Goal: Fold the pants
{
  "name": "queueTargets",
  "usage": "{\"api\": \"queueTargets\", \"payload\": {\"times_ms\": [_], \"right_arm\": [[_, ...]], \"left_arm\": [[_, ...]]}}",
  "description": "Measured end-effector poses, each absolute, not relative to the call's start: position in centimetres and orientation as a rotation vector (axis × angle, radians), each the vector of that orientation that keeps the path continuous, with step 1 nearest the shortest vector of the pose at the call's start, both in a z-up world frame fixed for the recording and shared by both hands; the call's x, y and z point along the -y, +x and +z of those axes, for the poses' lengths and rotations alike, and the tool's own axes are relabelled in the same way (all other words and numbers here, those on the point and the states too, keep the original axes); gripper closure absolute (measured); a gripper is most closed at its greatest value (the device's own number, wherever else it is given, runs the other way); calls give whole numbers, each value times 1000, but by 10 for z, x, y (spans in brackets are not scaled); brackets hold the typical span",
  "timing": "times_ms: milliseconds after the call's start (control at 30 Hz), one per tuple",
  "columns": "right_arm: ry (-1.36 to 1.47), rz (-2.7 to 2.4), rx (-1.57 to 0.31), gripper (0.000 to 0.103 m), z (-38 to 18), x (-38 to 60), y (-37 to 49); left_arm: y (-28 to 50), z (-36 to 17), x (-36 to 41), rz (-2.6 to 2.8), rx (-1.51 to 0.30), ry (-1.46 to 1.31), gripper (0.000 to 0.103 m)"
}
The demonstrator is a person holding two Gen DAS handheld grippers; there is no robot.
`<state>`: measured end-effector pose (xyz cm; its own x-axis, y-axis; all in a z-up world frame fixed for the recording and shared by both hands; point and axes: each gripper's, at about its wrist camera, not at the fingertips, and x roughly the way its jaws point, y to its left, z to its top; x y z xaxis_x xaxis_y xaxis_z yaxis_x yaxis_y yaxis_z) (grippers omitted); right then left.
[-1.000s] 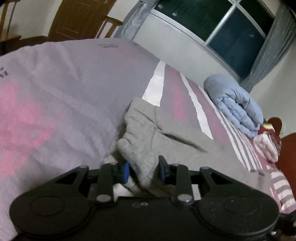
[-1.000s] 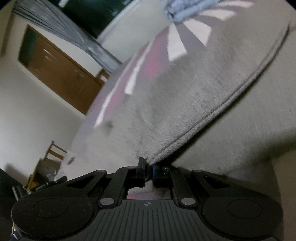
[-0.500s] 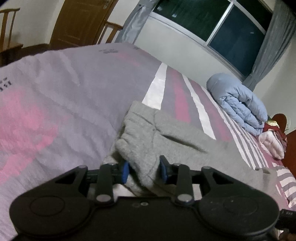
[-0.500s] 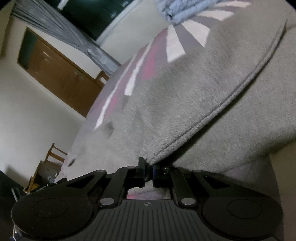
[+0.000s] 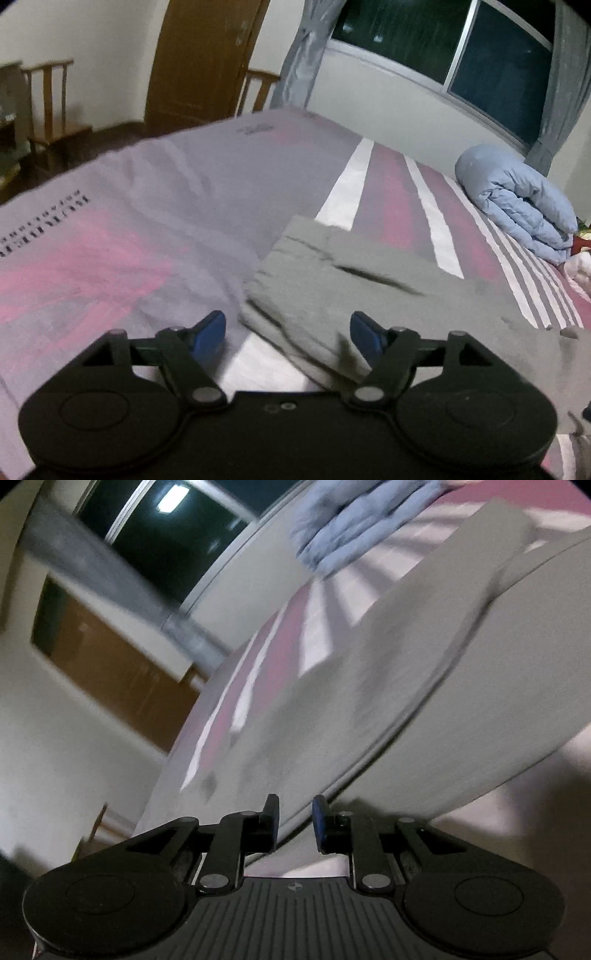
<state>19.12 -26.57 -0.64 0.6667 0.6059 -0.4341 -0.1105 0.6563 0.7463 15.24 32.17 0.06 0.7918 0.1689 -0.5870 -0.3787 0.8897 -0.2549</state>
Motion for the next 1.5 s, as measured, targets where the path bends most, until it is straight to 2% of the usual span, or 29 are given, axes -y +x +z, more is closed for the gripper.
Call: {"api": "queueTargets", "payload": {"times_ms": [267,400,500,567,700,800,967,1033,1233,1500], "right_arm": [[933,271,-711,83,-22,331,232],[955,257,-733,83,-32,340,256],[1000,284,-763,83,-45,345,271],[1024,291,-778,83,-53,348,281],[1040,317,-775,84,-58,351,290],[1004,333,-751,95,-54,353,289],[948,346,-673,96,-27,359,252],[931,351,-647,102,-15,364,233],[911,342,-628,102,-5,375,195],[965,220,-699,100,-31,376,238]], "left_arm": [[183,-6,-218,381,-613,-150,24],[195,-31,-203,383,-685,-174,19],[186,-56,-219,393,-641,-341,12],[177,-63,-221,385,-578,-373,11],[179,-63,-219,393,-582,-352,10],[177,-64,-220,389,-580,-360,10],[176,-64,-217,385,-579,-361,10],[177,-63,-218,383,-577,-364,10],[173,-63,-218,368,-569,-363,10],[171,-62,-218,363,-562,-365,10]]}}
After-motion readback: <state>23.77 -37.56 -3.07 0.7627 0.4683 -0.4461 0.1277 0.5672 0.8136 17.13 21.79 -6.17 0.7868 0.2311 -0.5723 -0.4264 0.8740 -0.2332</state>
